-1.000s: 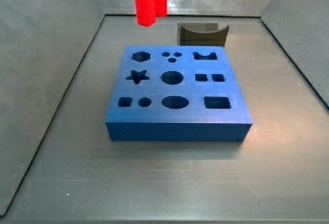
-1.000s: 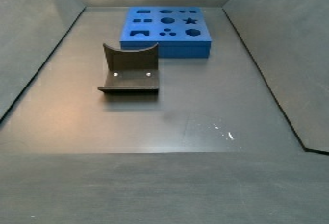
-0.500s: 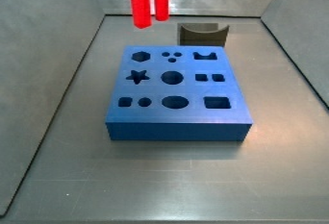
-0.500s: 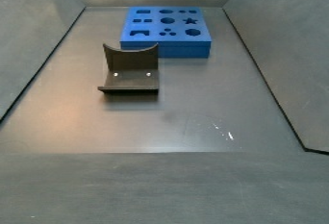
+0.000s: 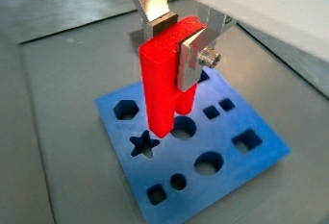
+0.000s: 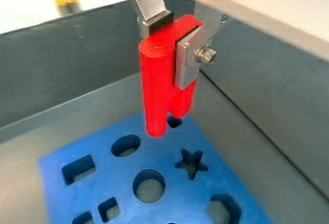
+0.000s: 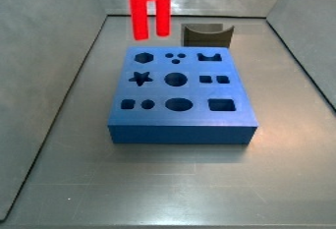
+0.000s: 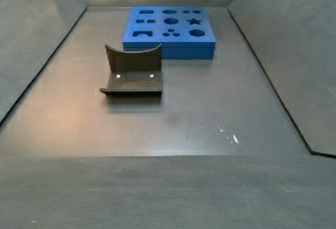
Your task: Insert the square-circle object.
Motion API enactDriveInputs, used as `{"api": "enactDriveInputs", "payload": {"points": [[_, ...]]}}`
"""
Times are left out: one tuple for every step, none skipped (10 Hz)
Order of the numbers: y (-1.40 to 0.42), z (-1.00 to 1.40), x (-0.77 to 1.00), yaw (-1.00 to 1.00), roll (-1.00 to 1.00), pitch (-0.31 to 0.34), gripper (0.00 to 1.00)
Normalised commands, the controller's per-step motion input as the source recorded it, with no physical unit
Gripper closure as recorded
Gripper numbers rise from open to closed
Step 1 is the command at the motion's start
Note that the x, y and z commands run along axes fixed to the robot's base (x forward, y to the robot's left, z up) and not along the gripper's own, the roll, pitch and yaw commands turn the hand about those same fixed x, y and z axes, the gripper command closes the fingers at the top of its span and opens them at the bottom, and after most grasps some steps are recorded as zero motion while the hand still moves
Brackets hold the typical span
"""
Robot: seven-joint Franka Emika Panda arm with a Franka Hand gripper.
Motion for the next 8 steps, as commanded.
{"api": "enactDriveInputs", "payload": {"points": [[0.00, -0.39, 0.00, -1.00, 0.05, 0.000, 1.00], [-0.38, -0.33, -0.11, -0.72, 0.19, 0.086, 1.00], [-0.55, -0.40, -0.19, -0.47, 0.23, 0.036, 1.00], [-0.55, -0.53, -0.30, -0.37, 0.17, 0.000, 1.00], [-0.29, -0.49, -0.28, -0.31, 0.03, -0.006, 1.00], [-0.01, -0.48, -0.24, -0.22, -0.04, 0.000, 1.00], [-0.03, -0.47, -0.07, -0.02, -0.09, 0.000, 1.00], [-0.01, -0.69, -0.07, 0.00, -0.15, -0.059, 1.00]]}}
